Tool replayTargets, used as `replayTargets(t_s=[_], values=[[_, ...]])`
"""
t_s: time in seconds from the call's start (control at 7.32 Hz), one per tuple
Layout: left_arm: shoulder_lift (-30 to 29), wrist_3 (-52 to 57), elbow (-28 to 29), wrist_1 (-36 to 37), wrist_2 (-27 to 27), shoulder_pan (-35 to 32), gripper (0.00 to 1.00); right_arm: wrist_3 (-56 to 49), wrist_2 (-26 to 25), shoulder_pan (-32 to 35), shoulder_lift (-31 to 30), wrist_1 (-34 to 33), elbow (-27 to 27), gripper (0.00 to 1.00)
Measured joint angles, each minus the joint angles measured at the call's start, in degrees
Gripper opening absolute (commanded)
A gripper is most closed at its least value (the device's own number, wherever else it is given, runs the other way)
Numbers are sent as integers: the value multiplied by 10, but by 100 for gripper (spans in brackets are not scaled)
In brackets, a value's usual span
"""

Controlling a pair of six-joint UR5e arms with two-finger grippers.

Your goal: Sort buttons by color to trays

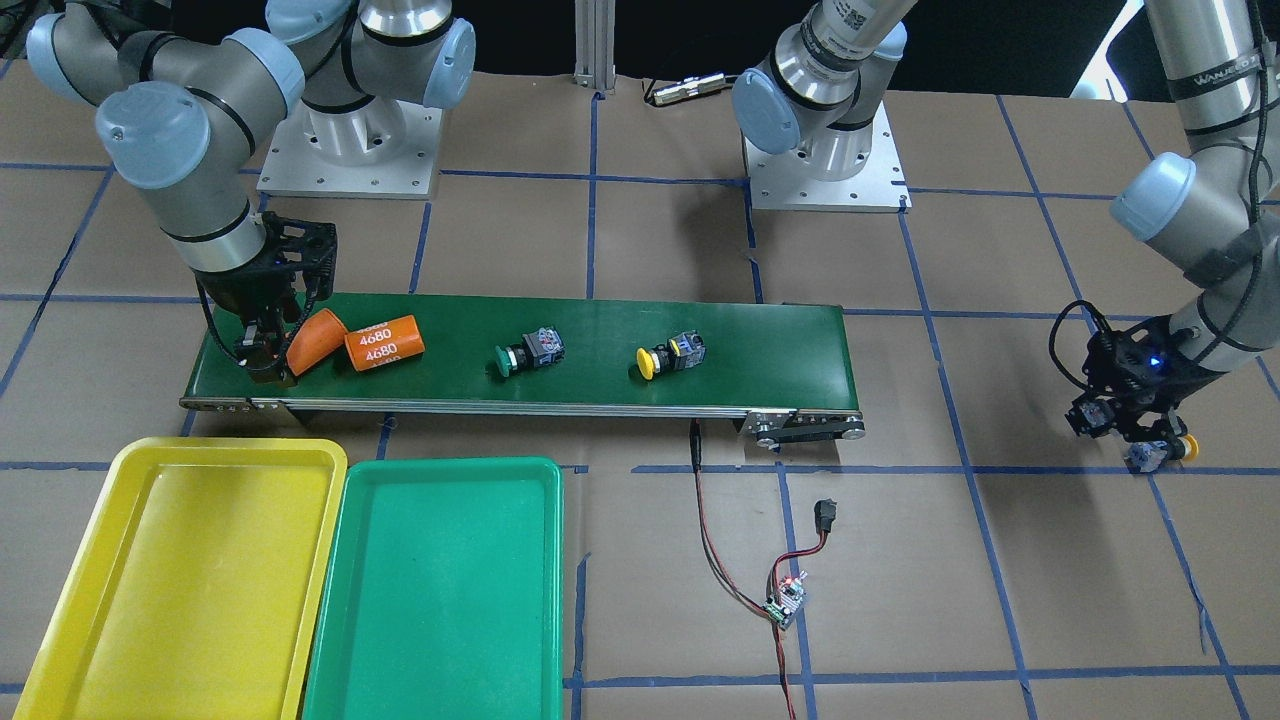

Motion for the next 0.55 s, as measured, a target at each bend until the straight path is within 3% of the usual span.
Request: replayTargets(t_s=[0.27, 0.55], values=[[75, -94, -6, -61, -15, -104, 0, 4, 1, 1, -1, 2, 1, 100], [116, -133, -15, -80, -66, -196, 2, 5, 1, 2, -1, 3, 2, 100]])
